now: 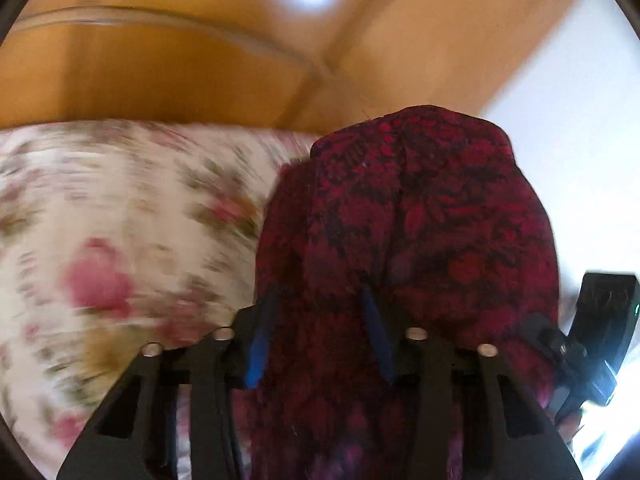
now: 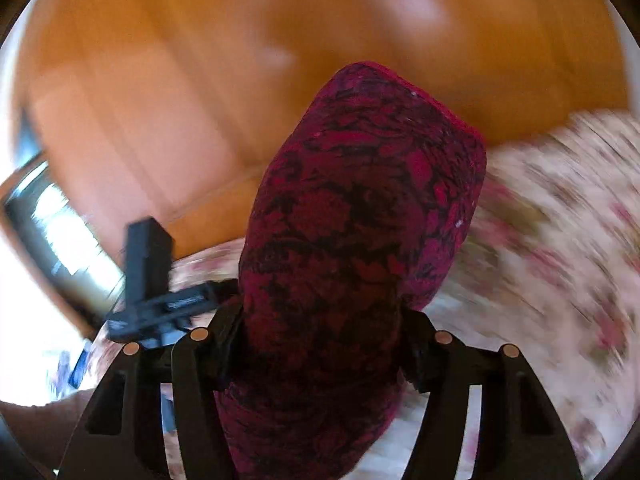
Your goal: Fold small clothes
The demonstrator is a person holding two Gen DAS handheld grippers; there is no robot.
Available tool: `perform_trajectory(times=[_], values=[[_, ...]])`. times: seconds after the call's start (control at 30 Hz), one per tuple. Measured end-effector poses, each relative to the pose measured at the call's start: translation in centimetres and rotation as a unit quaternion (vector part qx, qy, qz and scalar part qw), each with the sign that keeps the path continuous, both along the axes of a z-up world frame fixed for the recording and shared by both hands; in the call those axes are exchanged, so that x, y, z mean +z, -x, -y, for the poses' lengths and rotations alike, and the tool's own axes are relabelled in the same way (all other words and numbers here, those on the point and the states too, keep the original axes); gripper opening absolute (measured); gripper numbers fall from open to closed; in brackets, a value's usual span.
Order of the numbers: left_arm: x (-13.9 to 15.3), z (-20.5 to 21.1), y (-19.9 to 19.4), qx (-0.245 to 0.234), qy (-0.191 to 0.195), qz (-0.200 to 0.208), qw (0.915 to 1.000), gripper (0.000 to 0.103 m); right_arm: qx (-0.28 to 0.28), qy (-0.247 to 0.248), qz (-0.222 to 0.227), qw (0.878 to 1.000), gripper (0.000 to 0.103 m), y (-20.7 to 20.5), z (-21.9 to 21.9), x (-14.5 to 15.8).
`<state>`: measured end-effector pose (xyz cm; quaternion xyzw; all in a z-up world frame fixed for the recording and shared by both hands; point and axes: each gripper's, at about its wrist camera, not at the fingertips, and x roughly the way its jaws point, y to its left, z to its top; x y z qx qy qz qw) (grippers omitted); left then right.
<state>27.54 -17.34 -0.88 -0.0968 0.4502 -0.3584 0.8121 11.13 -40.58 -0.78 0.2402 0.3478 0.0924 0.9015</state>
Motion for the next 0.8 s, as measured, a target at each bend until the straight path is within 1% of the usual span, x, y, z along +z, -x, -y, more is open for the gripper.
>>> perform_trajectory(times=[0.03, 0.07, 0.1, 0.17, 0.23, 0.27, 0.3, 0.37, 0.4, 0.43, 0.47, 0.5, 0.53, 0.57, 0.63, 0.67, 0.73, 0.8], values=[[-0.8, 1.8, 0.4, -0.012, -0.029, 0.003, 0.9995, 0.039, -0.016, -0.011, -0.025, 1.000, 0.060, 0.8, 1.5, -2.1], [-1.4, 3.2, 1.0, -0.023, -0.045, 0.012, 0.9986, 0.039, -0.022, -0.023, -0.038, 0.999, 0.060, 1.4, 2.2, -3.4], [-1.6, 3.6, 1.4, -0.026, -0.046, 0.019, 0.9984, 0.040, -0.029, -0.043, -0.045, 0.998, 0.061, 2.7, 3.1, -5.1], [-1.4, 3.7, 2.2, -0.027, -0.039, 0.020, 0.9987, 0.040, -0.036, -0.068, -0.036, 0.996, 0.067, 4.2, 3.8, -5.9], [-1.1, 3.5, 2.9, -0.019, -0.047, 0.028, 0.9983, 0.039, -0.041, -0.069, -0.035, 0.996, 0.080, 4.2, 3.7, -5.6], [-1.0, 3.6, 3.2, -0.014, -0.055, 0.036, 0.9977, 0.039, -0.043, -0.063, -0.038, 0.996, 0.082, 4.3, 3.8, -5.2], [-0.9, 3.6, 3.5, -0.010, -0.060, 0.043, 0.9972, 0.039, -0.051, -0.049, -0.037, 0.997, 0.083, 4.4, 3.9, -4.3], [-0.7, 3.0, 3.5, 0.001, -0.062, 0.048, 0.9969, 0.039, -0.072, -0.014, -0.014, 0.997, 0.082, 4.4, 3.8, -2.0], [-0.4, 2.6, 3.6, 0.006, -0.061, 0.052, 0.9967, 0.039, -0.079, 0.011, -0.004, 0.997, 0.078, 4.4, 3.4, -0.7], [-0.2, 2.6, 3.7, 0.009, -0.061, 0.056, 0.9965, 0.039, -0.084, 0.044, -0.001, 0.995, 0.068, 4.2, 2.7, 0.4], [0.3, 2.1, 4.2, 0.011, -0.061, 0.061, 0.9962, 0.039, -0.086, 0.067, -0.002, 0.994, 0.065, 3.7, 1.9, 1.1], [0.7, 2.0, 4.7, 0.014, -0.063, 0.072, 0.9953, 0.039, -0.085, 0.096, -0.006, 0.992, 0.058, 3.1, 1.0, 1.4], [1.0, 2.0, 4.9, 0.016, -0.065, 0.083, 0.9943, 0.039, -0.079, 0.120, -0.010, 0.990, 0.051, 2.5, 0.2, 1.4], [1.4, 2.1, 5.2, 0.017, -0.069, 0.094, 0.9930, 0.039, -0.073, 0.143, -0.019, 0.987, 0.049, 1.5, -0.5, 1.0], [1.8, 2.1, 5.5, 0.021, -0.081, 0.112, 0.9902, 0.039, -0.078, 0.206, -0.047, 0.974, 0.049, -1.2, -2.4, -0.1], [2.0, 2.0, 5.5, 0.023, -0.084, 0.119, 0.9891, 0.039, -0.079, 0.222, -0.054, 0.970, 0.049, -2.4, -2.9, -0.7], [2.3, 1.6, 4.9, 0.031, -0.084, 0.128, 0.9877, 0.039, -0.088, 0.226, -0.061, 0.968, 0.050, -4.6, -3.7, -1.4], [2.6, 1.2, 4.4, 0.035, -0.078, 0.126, 0.9883, 0.039, -0.087, 0.246, -0.073, 0.963, 0.050, -7.0, -4.5, -1.8]])
